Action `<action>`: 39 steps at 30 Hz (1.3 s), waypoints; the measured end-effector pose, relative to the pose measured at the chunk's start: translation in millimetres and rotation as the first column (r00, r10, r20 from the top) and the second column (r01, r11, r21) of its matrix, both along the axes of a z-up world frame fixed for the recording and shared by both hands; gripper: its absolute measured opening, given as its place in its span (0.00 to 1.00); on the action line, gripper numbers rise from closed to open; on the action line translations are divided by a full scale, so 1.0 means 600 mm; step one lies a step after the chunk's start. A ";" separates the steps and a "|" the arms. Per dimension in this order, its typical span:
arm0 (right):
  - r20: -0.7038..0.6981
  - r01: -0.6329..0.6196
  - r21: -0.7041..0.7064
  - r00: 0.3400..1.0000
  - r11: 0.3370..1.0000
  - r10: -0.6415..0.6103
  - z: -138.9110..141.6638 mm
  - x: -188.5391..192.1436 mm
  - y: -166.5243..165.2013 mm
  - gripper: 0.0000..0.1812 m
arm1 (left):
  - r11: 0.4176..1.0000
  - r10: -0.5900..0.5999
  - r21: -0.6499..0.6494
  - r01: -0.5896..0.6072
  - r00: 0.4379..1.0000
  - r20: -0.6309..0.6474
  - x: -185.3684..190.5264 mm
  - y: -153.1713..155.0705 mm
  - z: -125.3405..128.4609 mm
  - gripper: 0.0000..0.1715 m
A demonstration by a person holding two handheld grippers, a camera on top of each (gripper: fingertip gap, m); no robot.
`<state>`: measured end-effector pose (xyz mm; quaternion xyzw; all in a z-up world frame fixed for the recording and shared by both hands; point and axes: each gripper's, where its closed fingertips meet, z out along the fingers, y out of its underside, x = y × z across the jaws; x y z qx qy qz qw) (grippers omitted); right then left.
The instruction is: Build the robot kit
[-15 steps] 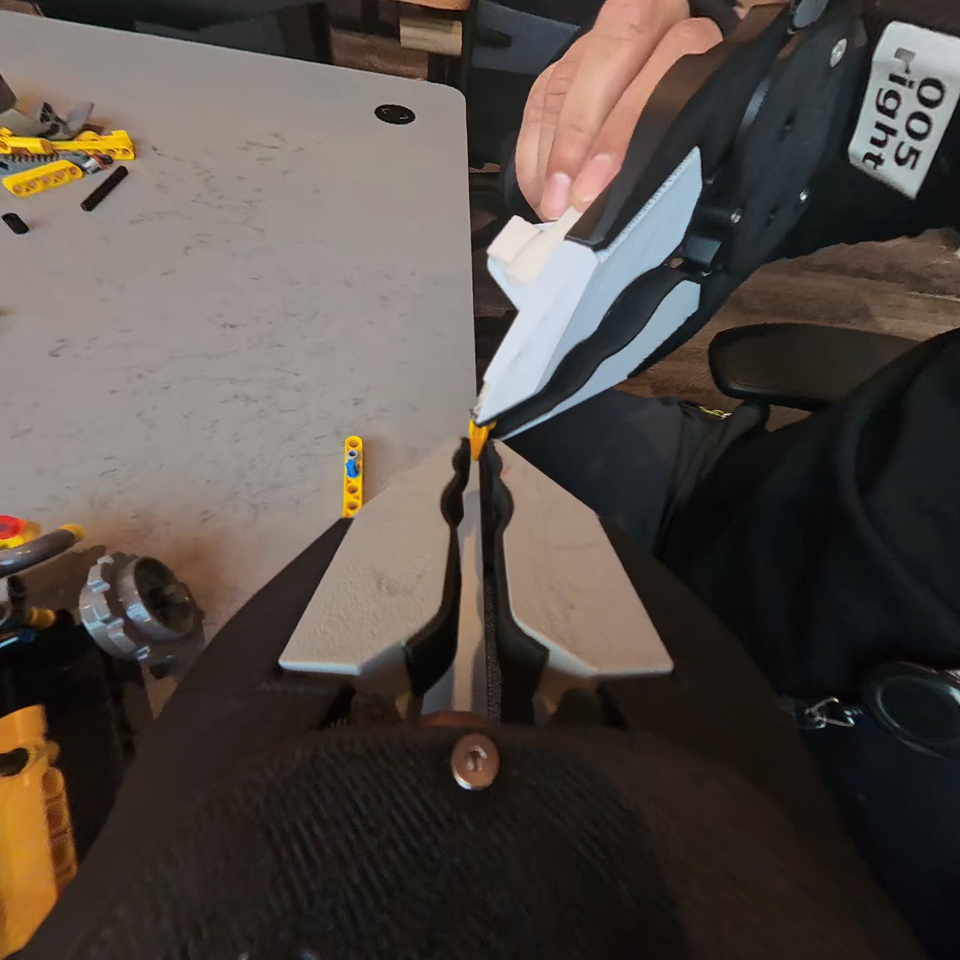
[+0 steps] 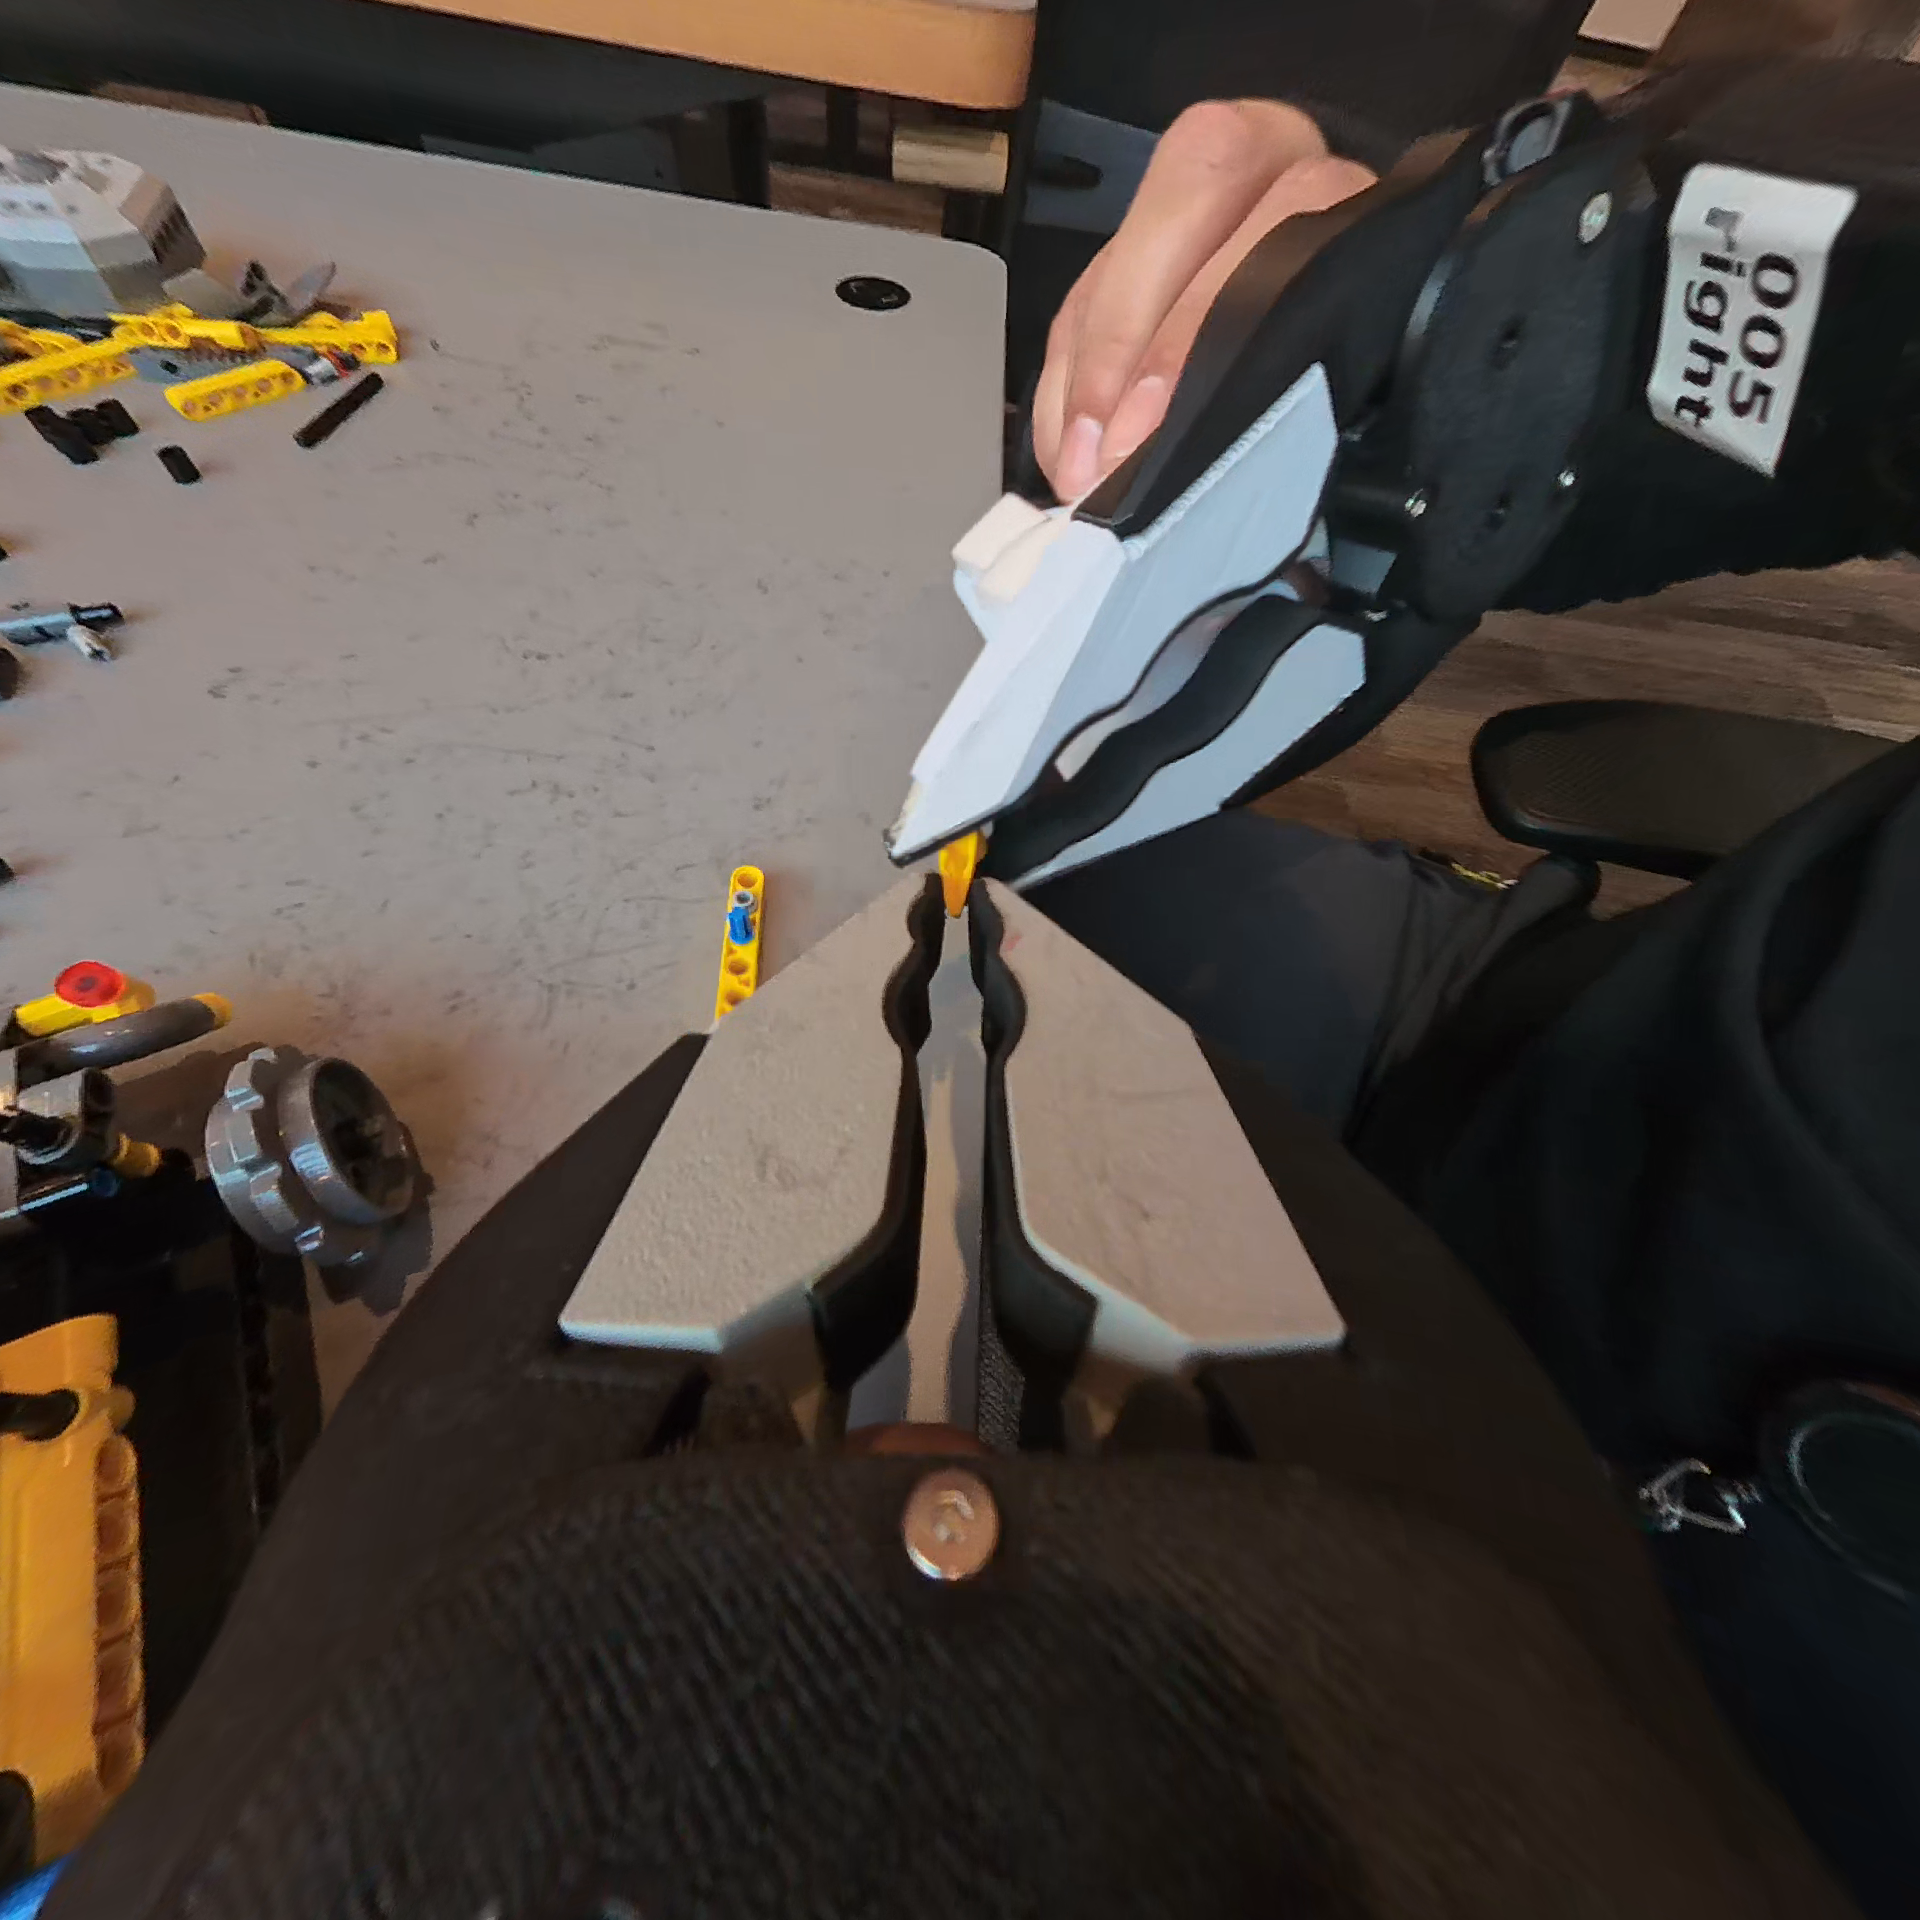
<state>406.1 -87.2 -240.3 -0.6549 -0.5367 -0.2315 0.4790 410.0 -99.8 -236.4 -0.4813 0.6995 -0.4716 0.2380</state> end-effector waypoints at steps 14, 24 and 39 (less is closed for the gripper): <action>-0.903 -0.211 -0.122 0.430 0.970 -0.020 0.089 0.020 -0.037 0.09 | 0.946 0.050 0.264 -0.188 0.891 0.452 -0.001 -0.005 0.092 0.01; -0.987 -0.393 0.042 0.127 0.919 0.099 0.139 -0.008 -0.061 0.08 | 0.911 0.015 0.337 -0.239 0.835 0.551 -0.005 -0.040 0.125 0.01; -0.980 -0.403 0.103 0.113 0.909 0.161 0.162 -0.012 -0.067 0.04 | 0.980 0.069 0.113 -0.161 0.817 0.573 -0.008 -0.053 0.140 0.01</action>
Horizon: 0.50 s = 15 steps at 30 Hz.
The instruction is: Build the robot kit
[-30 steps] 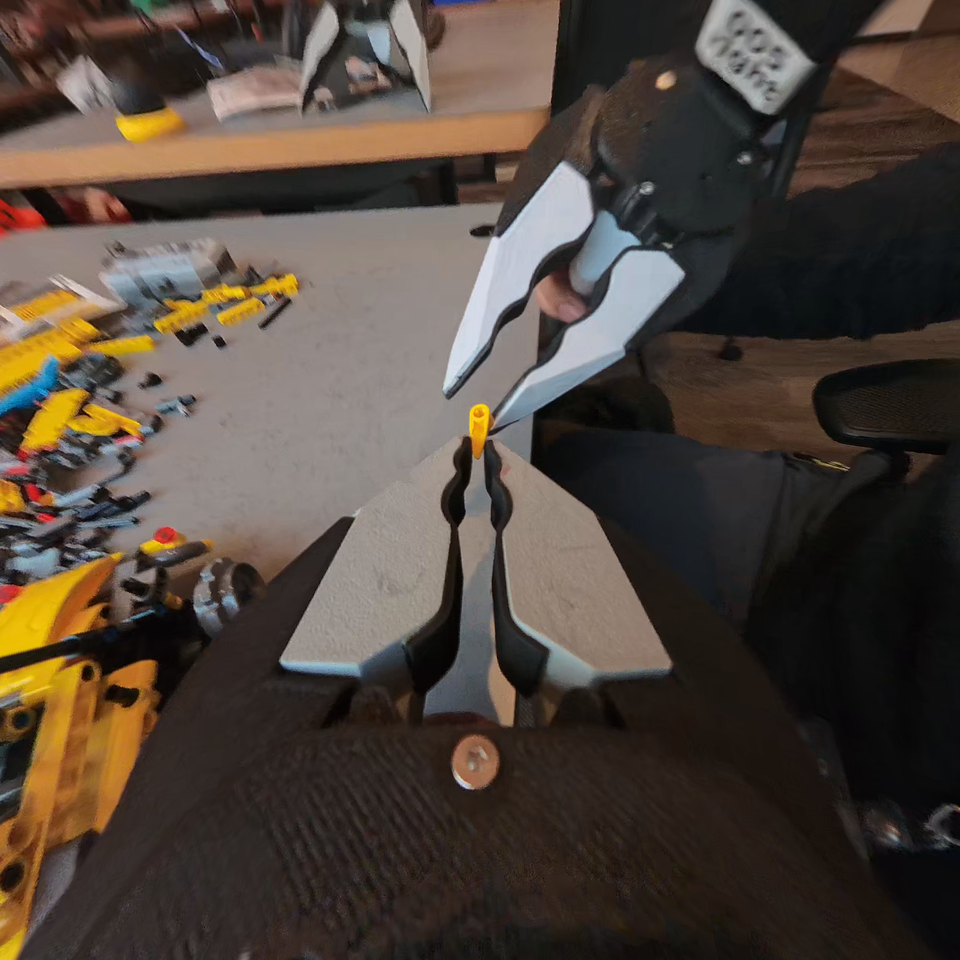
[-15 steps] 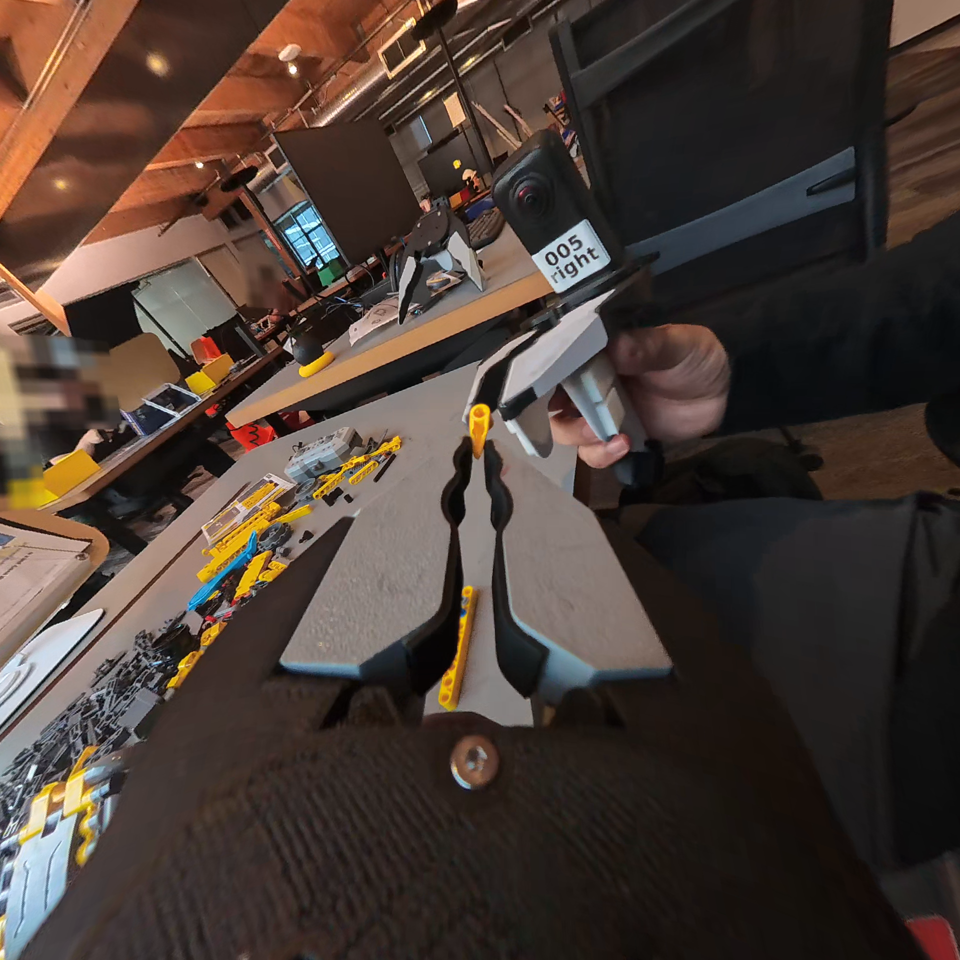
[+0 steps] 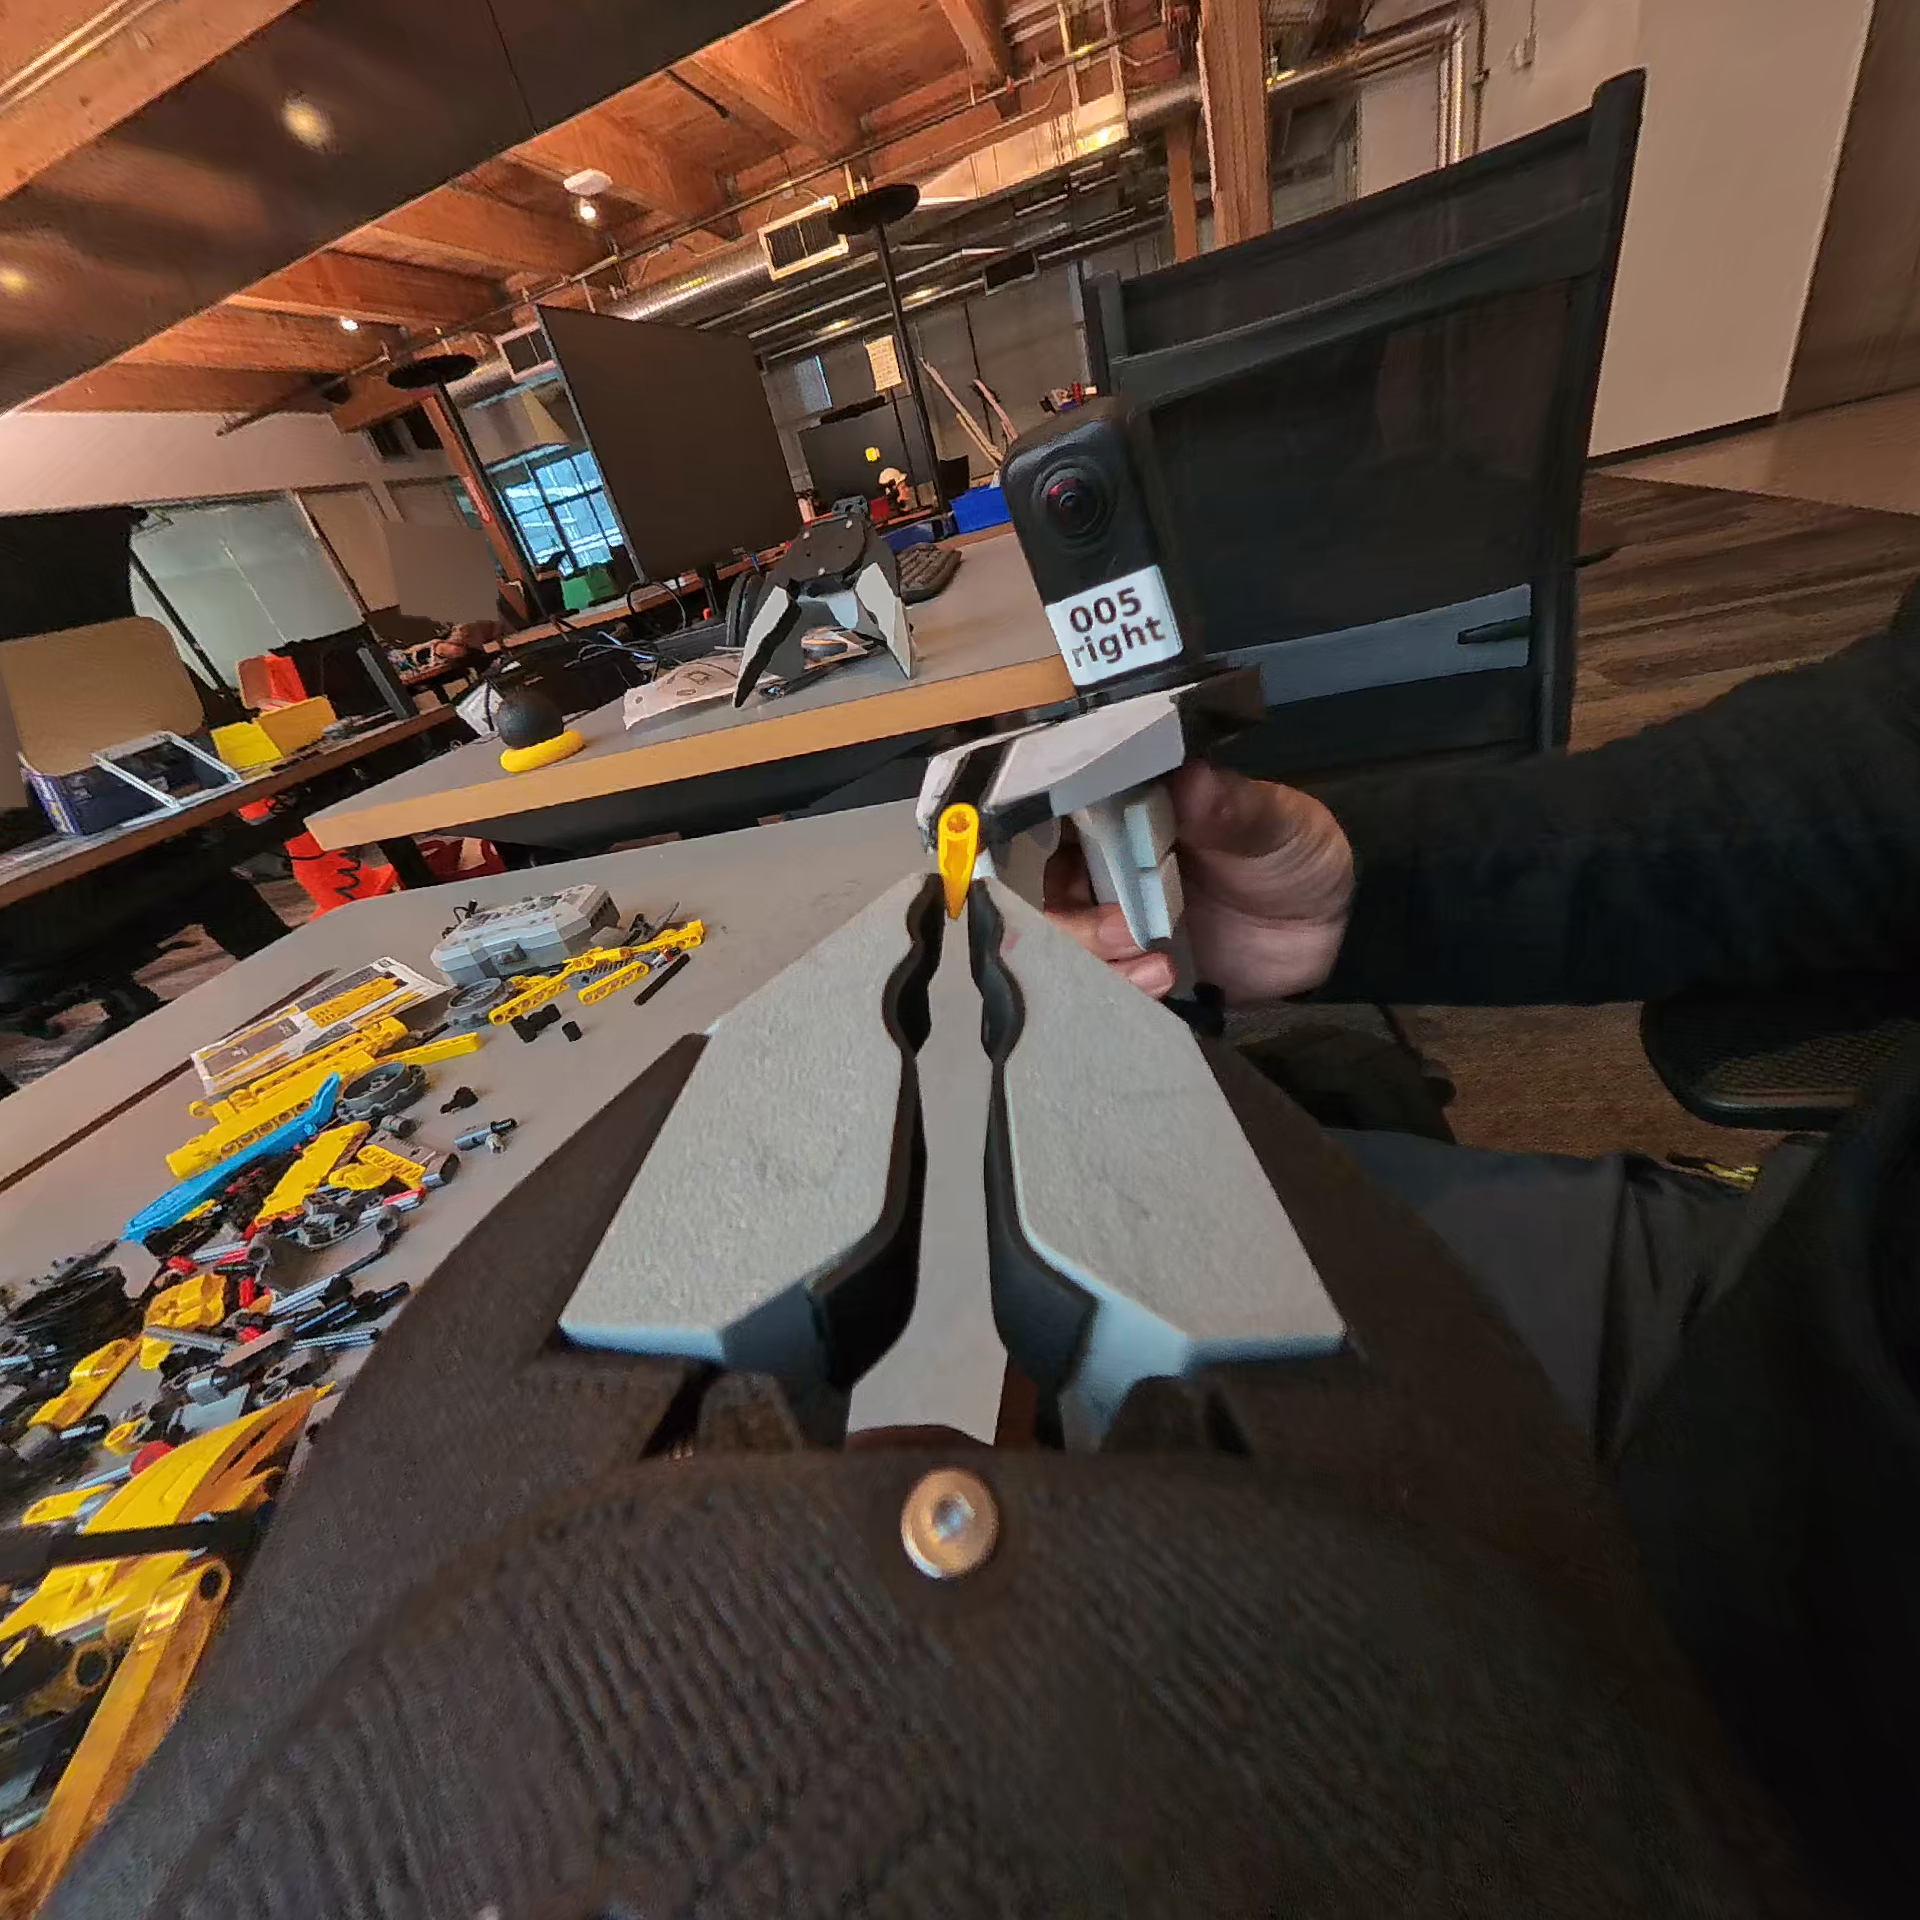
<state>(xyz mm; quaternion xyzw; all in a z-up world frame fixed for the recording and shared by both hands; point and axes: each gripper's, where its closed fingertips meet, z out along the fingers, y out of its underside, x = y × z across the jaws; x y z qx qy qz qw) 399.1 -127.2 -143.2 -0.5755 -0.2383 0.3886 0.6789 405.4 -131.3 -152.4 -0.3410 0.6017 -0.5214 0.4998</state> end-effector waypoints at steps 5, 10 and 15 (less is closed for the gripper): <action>-0.013 -0.002 0.021 1.000 1.000 0.003 0.006 0.000 -0.002 0.04 | 0.999 -0.016 -0.040 0.016 1.000 0.009 -0.001 -0.003 0.004 0.01; -0.027 -0.008 0.022 1.000 1.000 0.009 0.008 0.000 -0.002 0.04 | 0.997 -0.023 -0.070 0.024 1.000 0.003 0.001 -0.004 0.003 0.01; -0.041 -0.012 0.000 0.999 1.000 0.012 0.004 0.004 0.000 0.03 | 0.996 -0.023 -0.092 0.022 1.000 -0.015 0.004 -0.002 -0.001 0.01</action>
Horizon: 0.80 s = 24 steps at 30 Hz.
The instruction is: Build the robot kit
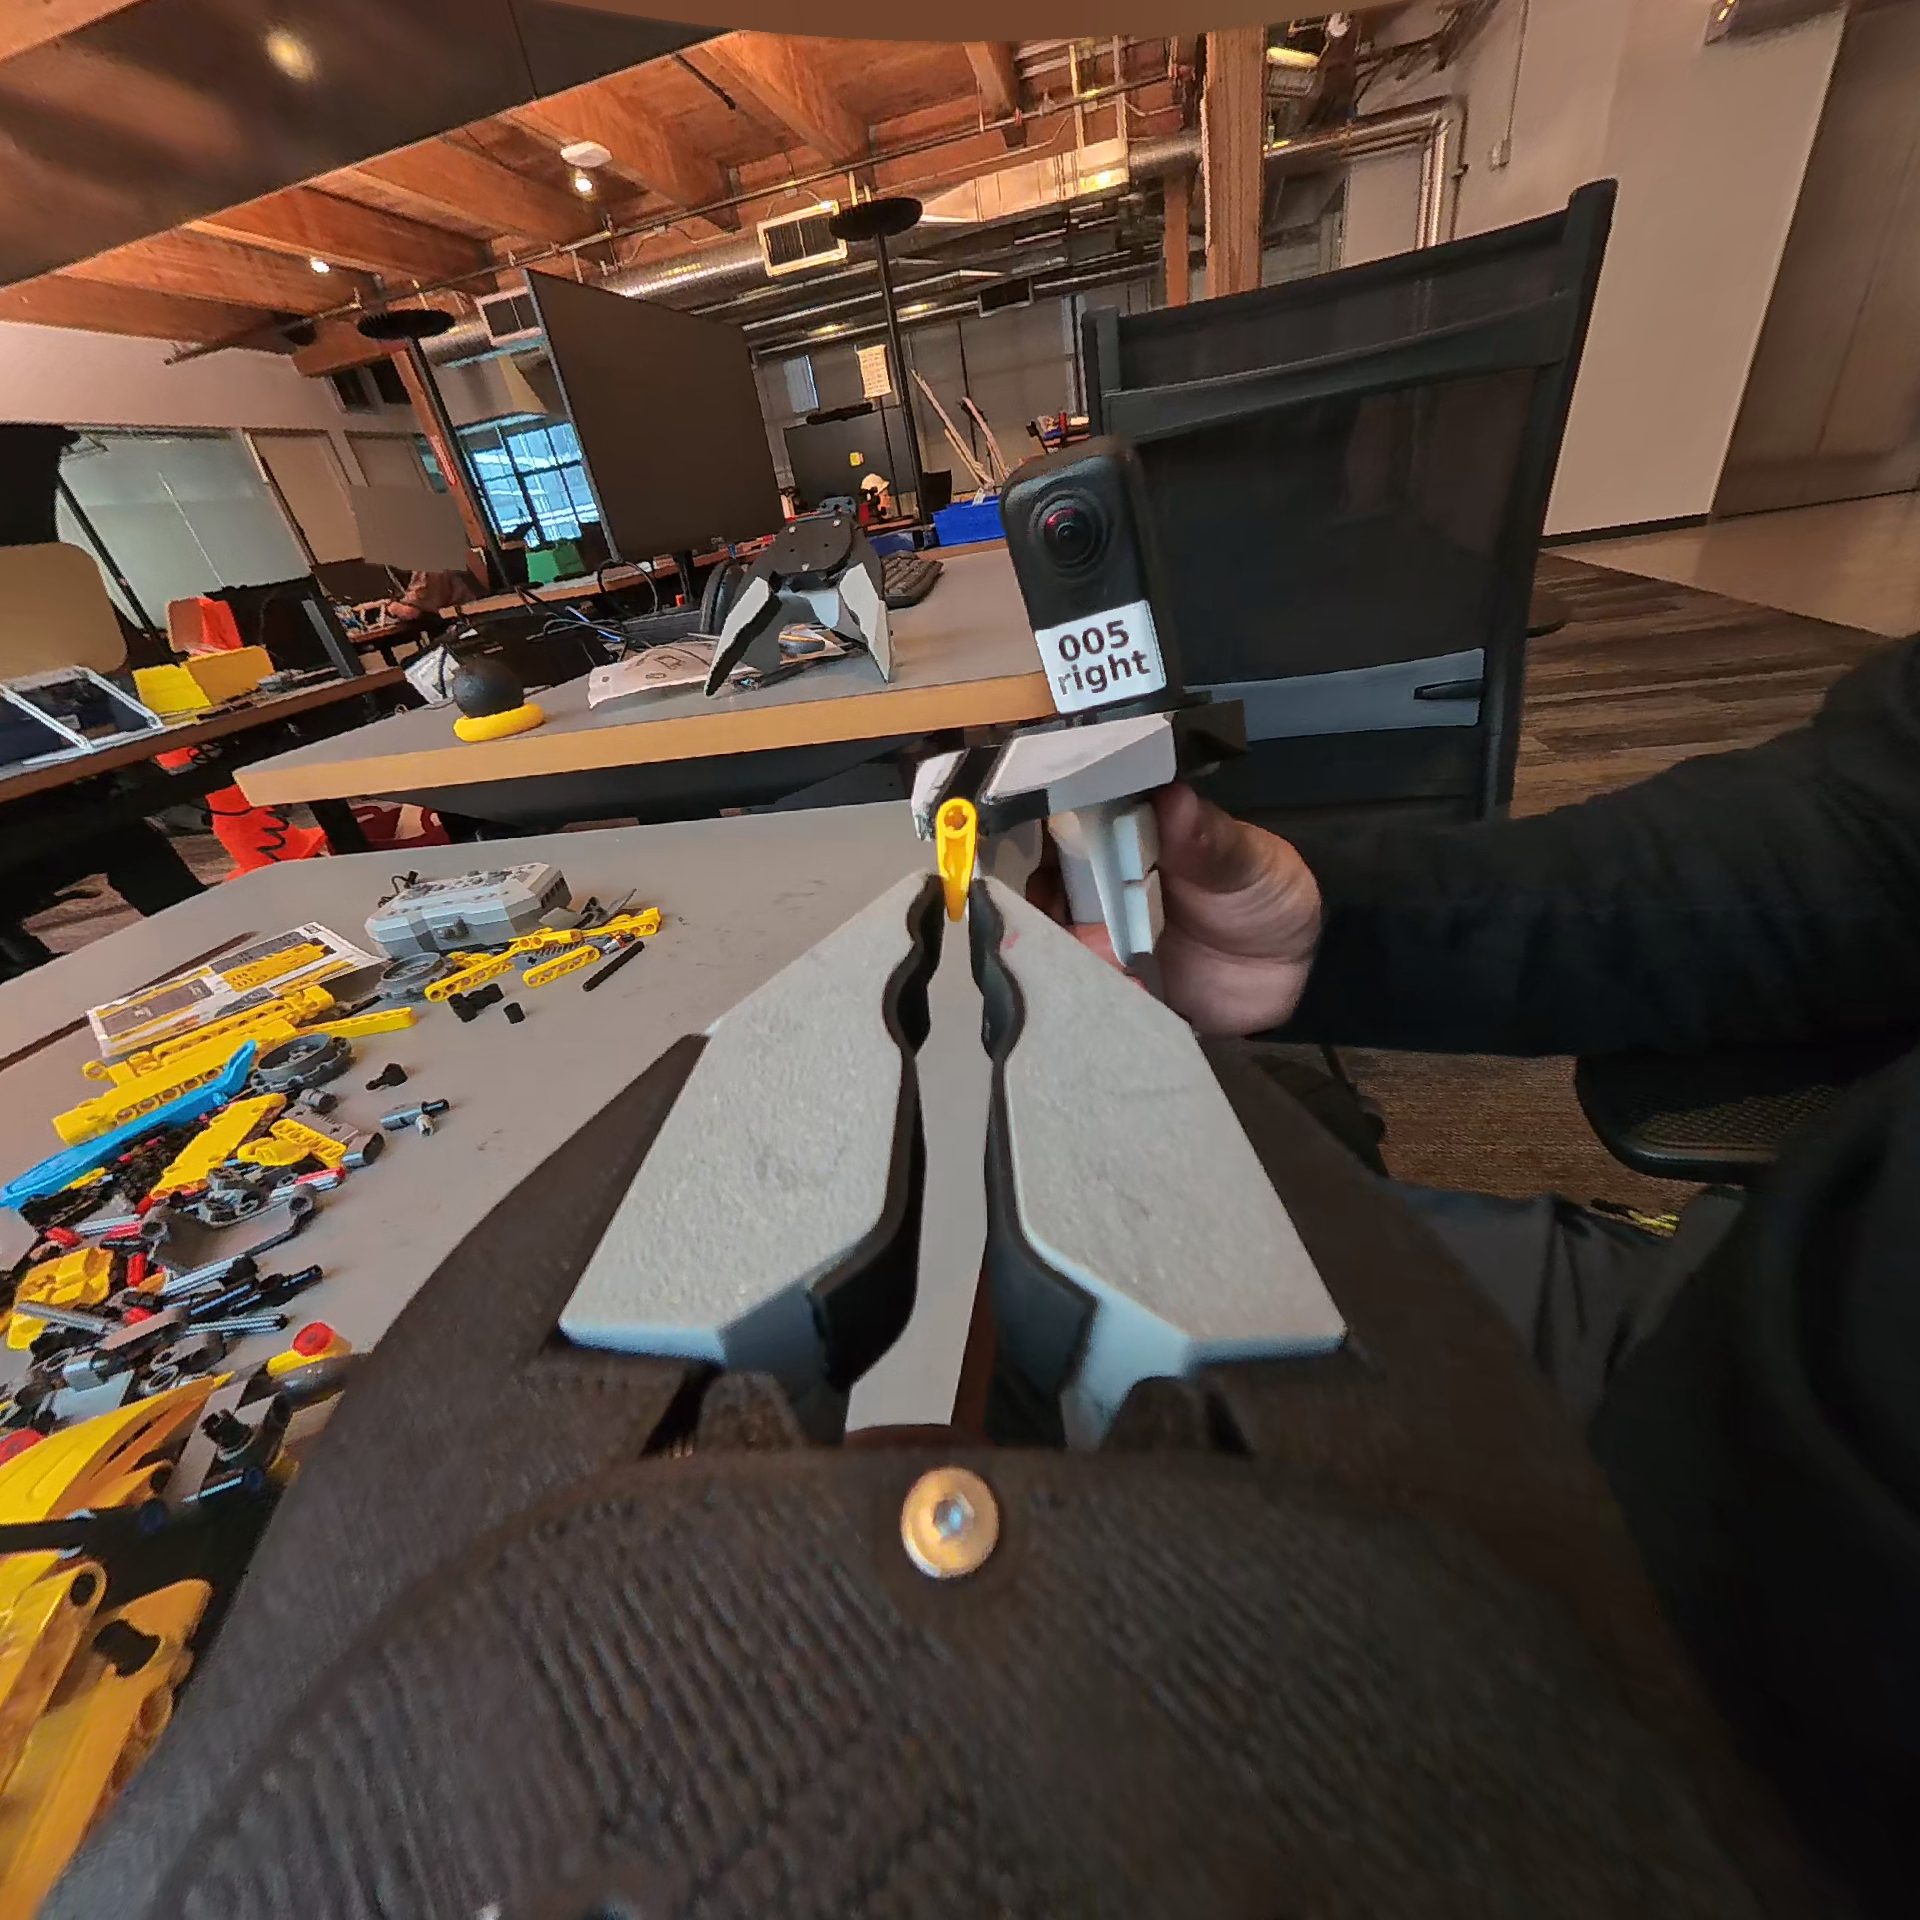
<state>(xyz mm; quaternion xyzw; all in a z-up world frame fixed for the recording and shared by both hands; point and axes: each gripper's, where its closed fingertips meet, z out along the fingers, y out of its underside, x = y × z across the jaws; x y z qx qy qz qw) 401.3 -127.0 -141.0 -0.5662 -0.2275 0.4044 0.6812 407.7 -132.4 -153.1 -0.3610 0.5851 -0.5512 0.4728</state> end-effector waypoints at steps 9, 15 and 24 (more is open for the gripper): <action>-0.044 -0.004 0.008 0.999 1.000 0.005 0.000 0.005 0.003 0.04 | 0.997 0.008 -0.083 -0.008 1.000 -0.003 0.004 0.004 0.002 0.01; -0.053 -0.007 -0.003 0.999 1.000 0.007 -0.004 0.007 0.005 0.04 | 0.989 0.007 -0.150 -0.008 1.000 -0.008 0.006 0.005 -0.004 0.01; 0.034 0.073 -0.138 0.997 0.988 -0.069 -0.014 0.039 0.037 0.03 | 0.976 0.058 -0.197 -0.093 0.983 -0.177 0.018 0.048 -0.053 0.04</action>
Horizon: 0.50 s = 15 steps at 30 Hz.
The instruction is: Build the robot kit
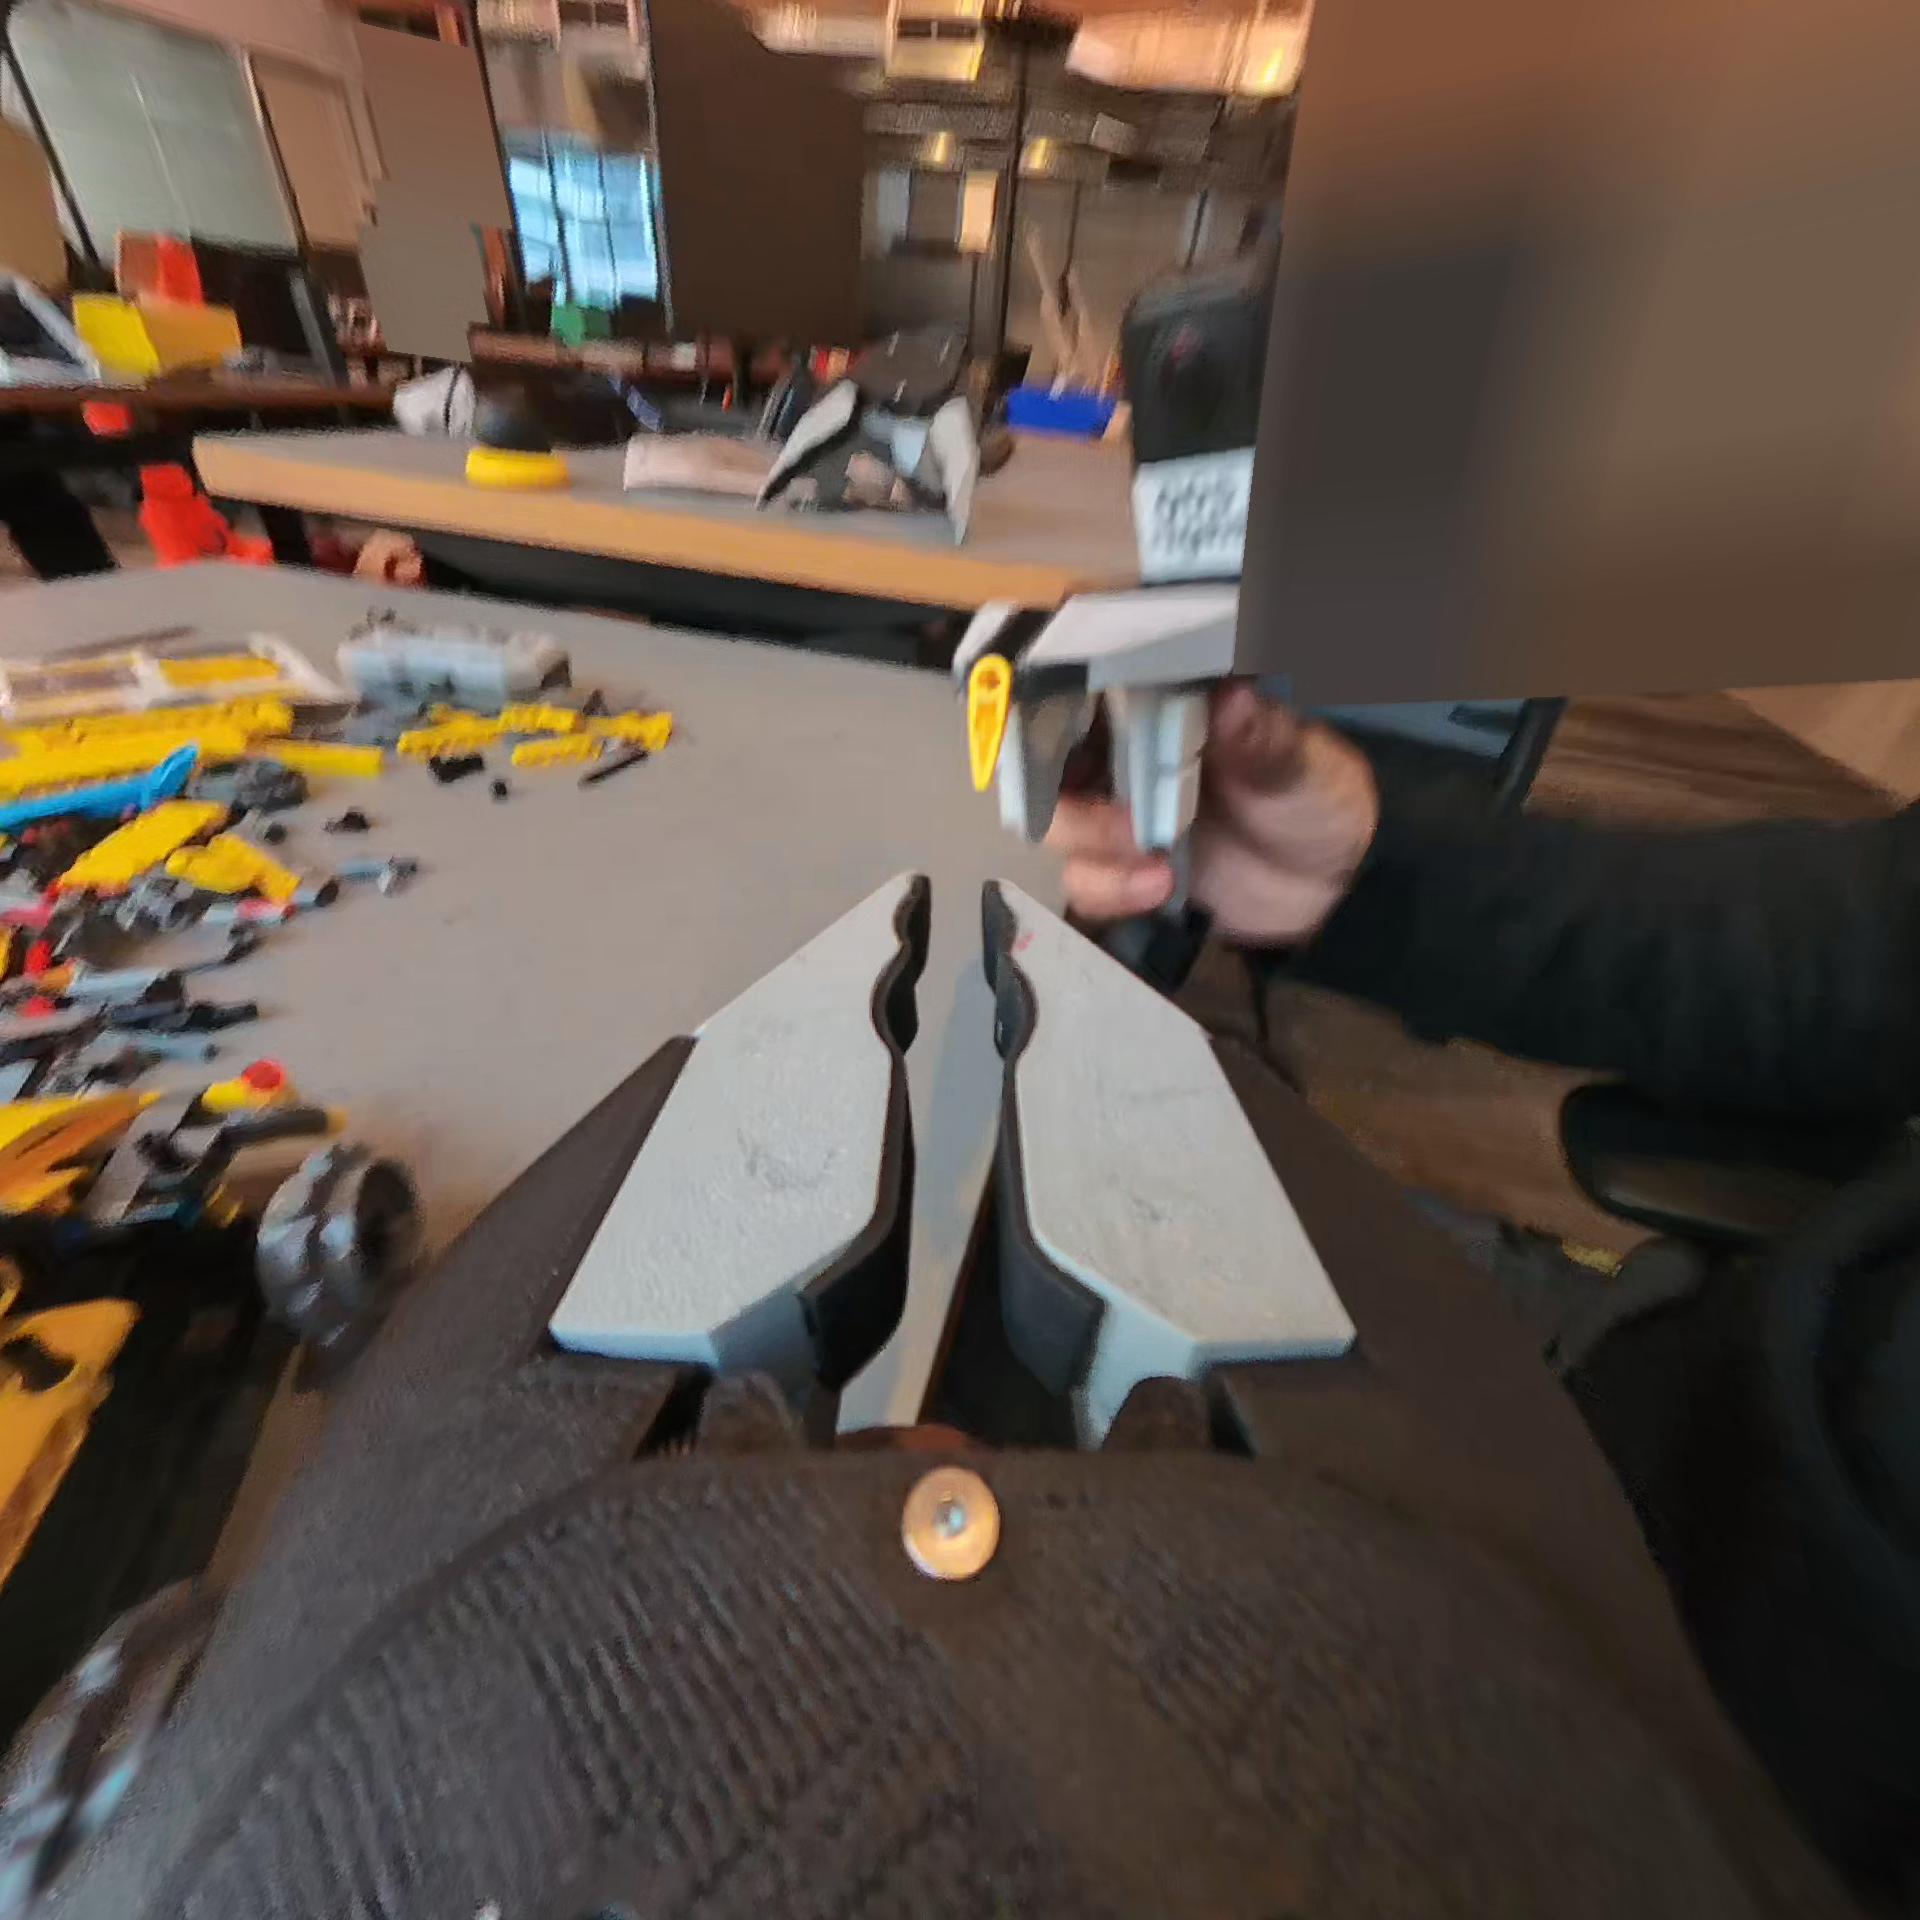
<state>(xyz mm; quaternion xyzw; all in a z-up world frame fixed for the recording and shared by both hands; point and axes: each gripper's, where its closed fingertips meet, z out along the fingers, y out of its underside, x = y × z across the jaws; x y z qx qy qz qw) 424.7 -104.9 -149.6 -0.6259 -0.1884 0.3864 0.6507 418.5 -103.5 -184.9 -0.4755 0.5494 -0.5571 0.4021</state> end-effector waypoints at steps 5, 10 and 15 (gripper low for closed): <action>0.414 0.088 -0.207 0.910 0.974 0.006 -0.071 0.031 0.034 0.03 | 0.998 0.046 0.063 -0.024 0.923 -0.381 -0.004 0.046 -0.092 0.13; 0.588 0.108 -0.264 0.806 0.959 0.071 -0.108 0.024 0.054 0.04 | 0.987 0.101 0.159 -0.033 0.889 -0.446 -0.017 0.057 -0.117 0.13; 0.606 0.111 -0.273 0.792 0.956 0.081 -0.131 0.019 0.059 0.04 | 0.973 0.127 0.231 -0.015 0.868 -0.481 -0.036 0.061 -0.138 0.14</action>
